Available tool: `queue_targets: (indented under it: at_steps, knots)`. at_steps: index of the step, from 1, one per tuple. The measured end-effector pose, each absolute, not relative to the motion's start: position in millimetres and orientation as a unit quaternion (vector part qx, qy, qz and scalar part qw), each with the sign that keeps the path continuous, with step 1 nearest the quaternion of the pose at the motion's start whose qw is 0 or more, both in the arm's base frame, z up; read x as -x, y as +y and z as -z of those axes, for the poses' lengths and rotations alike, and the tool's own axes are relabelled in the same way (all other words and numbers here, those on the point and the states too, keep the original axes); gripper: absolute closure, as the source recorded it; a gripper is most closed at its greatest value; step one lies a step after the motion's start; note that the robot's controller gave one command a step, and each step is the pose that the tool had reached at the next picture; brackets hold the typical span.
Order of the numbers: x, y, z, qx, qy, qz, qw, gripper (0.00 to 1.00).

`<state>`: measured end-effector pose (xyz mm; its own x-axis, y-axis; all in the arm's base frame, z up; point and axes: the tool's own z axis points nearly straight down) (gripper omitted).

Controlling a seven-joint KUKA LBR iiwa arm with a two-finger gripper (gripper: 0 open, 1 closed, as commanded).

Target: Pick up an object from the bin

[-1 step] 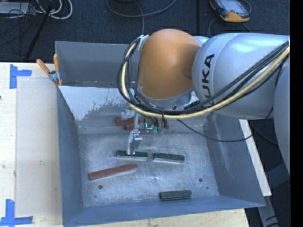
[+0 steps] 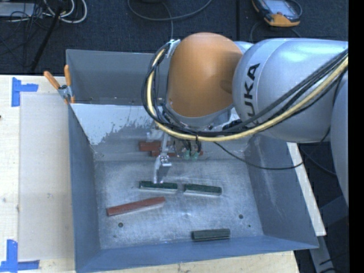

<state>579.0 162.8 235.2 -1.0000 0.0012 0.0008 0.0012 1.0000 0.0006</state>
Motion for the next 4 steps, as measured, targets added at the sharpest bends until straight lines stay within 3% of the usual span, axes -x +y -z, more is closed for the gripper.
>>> queue_targets:
  at_steps: [1, 2, 3, 4]
  knots:
    - [-561.2, 164.8, -180.6, -0.051, -0.999, 0.000, -0.001, 0.00]
    - [-527.5, 155.4, -159.3, -0.149, -0.989, 0.000, 0.002, 0.00]
    - [-539.1, 171.3, -143.0, -0.145, -0.989, 0.000, 0.000, 0.00]
    - [-544.0, 163.5, -71.5, -0.185, -0.983, 0.001, -0.002, 0.00]
